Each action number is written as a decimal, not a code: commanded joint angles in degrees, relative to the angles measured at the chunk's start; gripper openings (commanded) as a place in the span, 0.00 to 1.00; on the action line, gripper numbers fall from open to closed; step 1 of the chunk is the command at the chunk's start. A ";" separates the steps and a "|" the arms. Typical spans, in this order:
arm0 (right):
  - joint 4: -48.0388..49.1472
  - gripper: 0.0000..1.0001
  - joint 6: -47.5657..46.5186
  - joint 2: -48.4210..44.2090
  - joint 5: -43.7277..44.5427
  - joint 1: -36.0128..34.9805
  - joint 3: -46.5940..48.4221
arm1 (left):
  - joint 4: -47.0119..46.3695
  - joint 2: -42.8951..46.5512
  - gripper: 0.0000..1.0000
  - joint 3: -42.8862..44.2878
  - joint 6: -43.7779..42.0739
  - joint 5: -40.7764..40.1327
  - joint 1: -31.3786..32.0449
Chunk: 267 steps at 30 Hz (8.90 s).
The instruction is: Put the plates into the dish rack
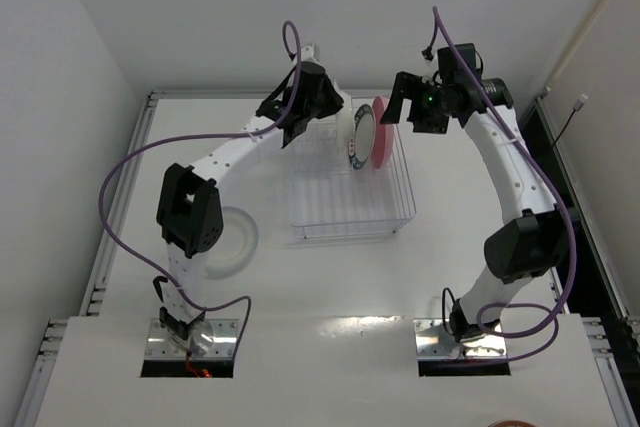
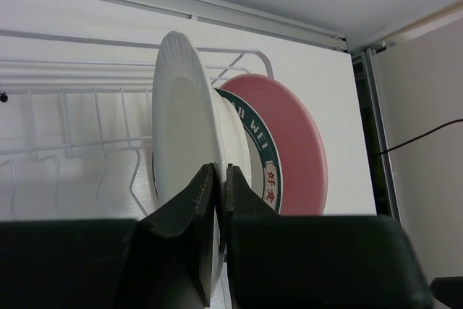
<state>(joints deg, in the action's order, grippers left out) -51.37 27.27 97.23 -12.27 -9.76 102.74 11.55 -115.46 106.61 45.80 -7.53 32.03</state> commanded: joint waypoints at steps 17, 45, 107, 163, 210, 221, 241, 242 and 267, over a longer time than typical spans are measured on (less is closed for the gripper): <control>1.54 0.86 -0.02 -2.84 -2.67 1.41 -2.37 | 1.80 2.87 0.00 2.82 3.59 -13.73 4.27; 2.60 0.86 0.51 -4.42 -6.44 2.99 -6.85 | 28.53 -7.06 0.00 9.50 2.27 -25.08 4.27; 3.12 0.86 0.51 -7.05 -7.50 4.57 -11.24 | -7.60 7.27 0.00 -3.60 8.34 -10.14 2.59; 3.65 0.86 0.51 -7.58 -9.61 5.10 -13.88 | 29.05 -10.93 0.00 14.42 -0.54 -23.77 6.99; 7.77 0.46 -1.87 6.74 1.37 6.16 -21.78 | 31.08 -11.36 0.00 7.83 -9.15 -24.02 6.99; 10.24 0.00 -1.87 9.64 -1.53 5.10 -22.93 | 31.08 -11.37 0.00 5.37 -12.57 -26.66 8.13; 11.82 0.23 -1.87 10.17 -7.50 5.10 -23.46 | 28.61 -10.84 0.59 10.11 -15.13 -24.99 9.80; 11.82 0.26 -1.87 10.17 -7.50 5.10 -23.46 | 28.61 -10.84 0.62 10.63 -15.13 -24.99 9.80; 12.35 0.30 -1.87 7.97 -10.32 5.10 -21.79 | 9.47 -3.80 0.68 9.06 -12.76 -6.46 9.19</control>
<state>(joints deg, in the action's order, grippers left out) -40.91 24.88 107.22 -20.29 -4.21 79.96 29.74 -122.56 115.55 30.98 -21.91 41.28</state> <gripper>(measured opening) 0.296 0.711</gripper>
